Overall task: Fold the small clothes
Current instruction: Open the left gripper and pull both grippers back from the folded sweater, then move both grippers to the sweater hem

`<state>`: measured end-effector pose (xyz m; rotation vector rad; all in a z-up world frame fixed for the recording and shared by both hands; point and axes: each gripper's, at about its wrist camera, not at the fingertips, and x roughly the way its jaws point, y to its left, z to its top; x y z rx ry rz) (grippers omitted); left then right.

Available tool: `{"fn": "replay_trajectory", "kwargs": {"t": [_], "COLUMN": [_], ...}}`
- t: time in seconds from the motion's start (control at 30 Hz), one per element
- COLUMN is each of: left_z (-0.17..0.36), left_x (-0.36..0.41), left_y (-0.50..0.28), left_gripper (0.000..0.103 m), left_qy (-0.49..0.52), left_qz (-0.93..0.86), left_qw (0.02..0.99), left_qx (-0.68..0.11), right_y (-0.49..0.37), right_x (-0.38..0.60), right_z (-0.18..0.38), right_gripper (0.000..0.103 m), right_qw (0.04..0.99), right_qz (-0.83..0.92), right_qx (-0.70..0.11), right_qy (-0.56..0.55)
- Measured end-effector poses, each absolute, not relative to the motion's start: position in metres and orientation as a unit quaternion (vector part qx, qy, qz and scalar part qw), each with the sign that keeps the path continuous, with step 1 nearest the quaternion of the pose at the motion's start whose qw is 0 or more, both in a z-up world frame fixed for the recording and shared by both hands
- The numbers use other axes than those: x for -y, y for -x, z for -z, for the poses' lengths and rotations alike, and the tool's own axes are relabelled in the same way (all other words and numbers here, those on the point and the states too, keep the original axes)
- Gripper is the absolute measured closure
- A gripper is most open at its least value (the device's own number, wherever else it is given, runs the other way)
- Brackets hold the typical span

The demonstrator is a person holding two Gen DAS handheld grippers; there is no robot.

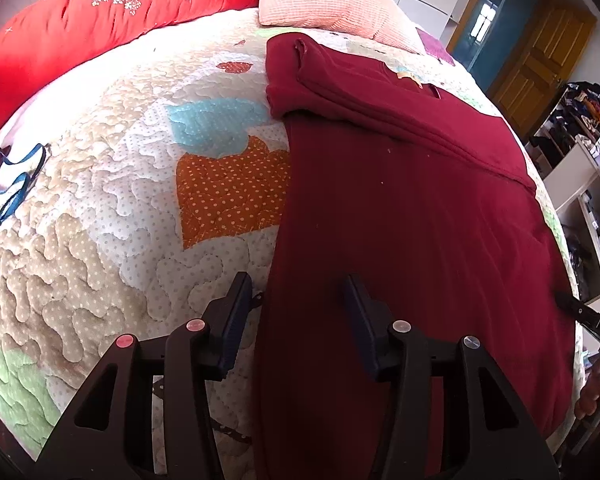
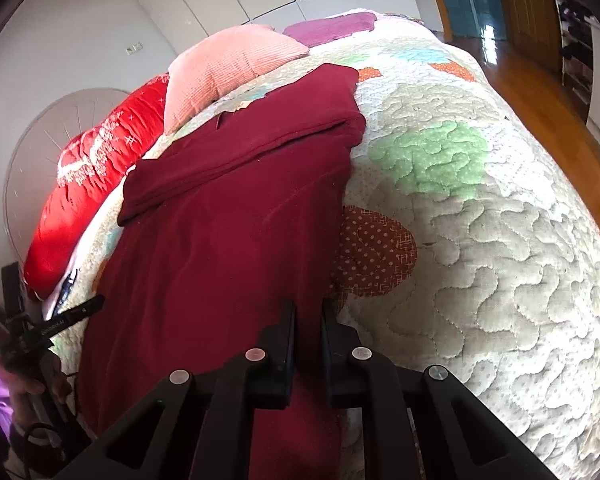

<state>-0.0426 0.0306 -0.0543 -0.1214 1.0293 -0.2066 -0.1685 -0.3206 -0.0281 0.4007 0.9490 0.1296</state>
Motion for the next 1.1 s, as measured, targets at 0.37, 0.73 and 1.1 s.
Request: {"fn": "replay_trajectory", "kwargs": {"t": [0.37,0.73,1.1], "left_z": [0.057,0.058,0.058], "left_x": [-0.038,-0.056,-0.062], "left_y": [0.073,0.115,0.137], "left_gripper": [0.042,0.037,0.036], "left_qy": [0.055,0.08,0.076], "left_qz": [0.129,0.139,0.137], "left_qw": [0.848,0.827,0.828], "left_qx": [-0.511,-0.538,-0.539], "right_y": [0.22,0.244,0.23], "right_x": [0.328,0.315,0.299], "right_z": [0.018,0.036,0.041], "right_gripper": [0.055,0.046,0.039], "right_qw": [0.83,0.812,0.81], "right_qz": [-0.153,-0.207,-0.217], "right_qx": [-0.496,-0.502,-0.497], "right_qy": [-0.205,-0.213,-0.225]}}
